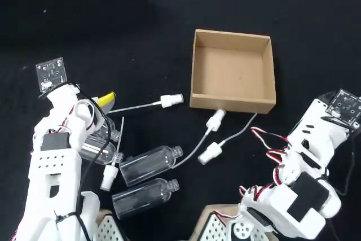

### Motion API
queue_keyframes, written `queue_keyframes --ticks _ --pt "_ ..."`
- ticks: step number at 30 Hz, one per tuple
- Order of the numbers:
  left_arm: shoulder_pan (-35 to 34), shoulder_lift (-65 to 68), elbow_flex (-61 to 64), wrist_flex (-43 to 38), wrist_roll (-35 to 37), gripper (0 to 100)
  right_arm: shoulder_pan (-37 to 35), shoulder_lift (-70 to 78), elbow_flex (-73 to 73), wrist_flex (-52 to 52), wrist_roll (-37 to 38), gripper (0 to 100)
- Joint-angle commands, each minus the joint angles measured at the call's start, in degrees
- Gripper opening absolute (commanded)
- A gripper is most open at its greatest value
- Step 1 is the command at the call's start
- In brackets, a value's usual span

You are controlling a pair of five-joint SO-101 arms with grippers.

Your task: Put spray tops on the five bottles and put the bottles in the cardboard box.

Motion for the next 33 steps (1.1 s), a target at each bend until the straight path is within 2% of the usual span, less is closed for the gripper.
queue_keyframes --ticks 1,16,29,33 --pt "0.0 0.1 -0.9 -1.1 0.6 33 0.9 -3.1 -1.6 0.5 0.7 30.1" --pt "0.0 0.1 -0.8 -1.1 0.6 33 3.7 -3.1 0.4 0.5 0.3 30.0" --pt "0.0 0.1 -0.8 -1.1 0.6 33 1.3 -3.1 0.6 0.5 0.3 29.9" --pt "0.0 0.1 -0.8 -1.1 0.6 33 1.3 -3.1 0.8 0.5 0.3 22.0"
